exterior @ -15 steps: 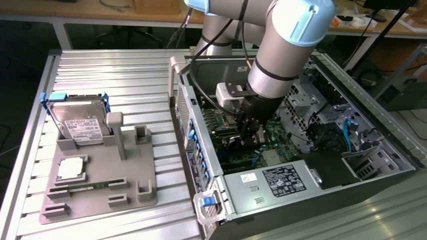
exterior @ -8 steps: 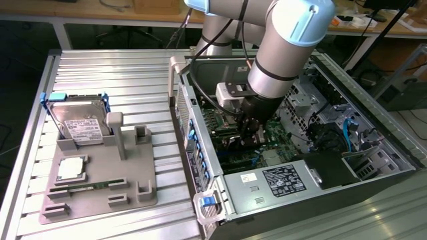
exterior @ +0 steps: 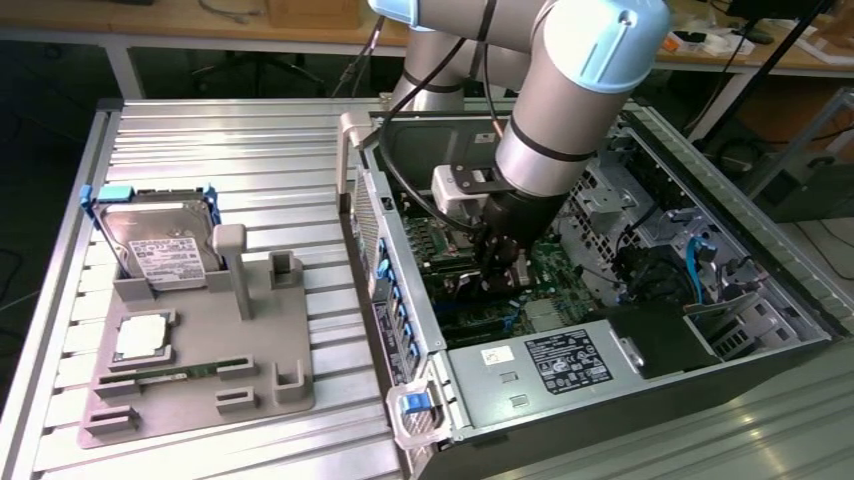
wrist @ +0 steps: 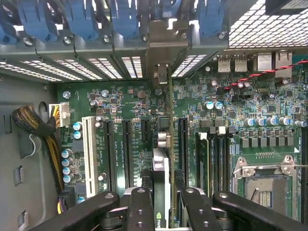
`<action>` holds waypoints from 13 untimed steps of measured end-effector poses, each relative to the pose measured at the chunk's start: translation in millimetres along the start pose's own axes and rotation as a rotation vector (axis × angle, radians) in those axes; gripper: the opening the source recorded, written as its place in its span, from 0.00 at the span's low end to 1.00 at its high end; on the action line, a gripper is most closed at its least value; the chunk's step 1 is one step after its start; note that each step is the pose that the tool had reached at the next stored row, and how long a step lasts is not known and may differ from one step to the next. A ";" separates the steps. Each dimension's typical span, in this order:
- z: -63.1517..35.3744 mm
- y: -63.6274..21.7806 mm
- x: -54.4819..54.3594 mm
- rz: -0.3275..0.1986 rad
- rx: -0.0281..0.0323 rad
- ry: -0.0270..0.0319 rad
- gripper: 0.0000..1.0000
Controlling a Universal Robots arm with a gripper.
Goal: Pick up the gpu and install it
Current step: 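Insert the gpu into the slot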
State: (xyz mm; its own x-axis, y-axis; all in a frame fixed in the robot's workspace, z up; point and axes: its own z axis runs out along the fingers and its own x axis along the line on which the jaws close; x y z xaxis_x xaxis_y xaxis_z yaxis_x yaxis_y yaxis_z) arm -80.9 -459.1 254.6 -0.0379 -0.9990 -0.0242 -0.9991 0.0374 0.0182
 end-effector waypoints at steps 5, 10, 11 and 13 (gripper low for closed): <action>-1.9 0.0 -0.2 0.000 0.0002 -0.0003 0.27; -2.4 0.4 -1.2 0.000 0.0000 0.0000 0.27; -2.4 0.5 -2.1 0.000 0.0001 0.0000 0.27; -2.4 0.4 -2.3 0.000 0.0000 0.0000 0.27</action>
State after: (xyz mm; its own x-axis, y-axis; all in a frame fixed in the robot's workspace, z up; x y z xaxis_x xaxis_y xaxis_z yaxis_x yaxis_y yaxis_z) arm -81.2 -456.9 257.1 -0.0377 -0.9990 -0.0242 -0.9991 0.0373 0.0182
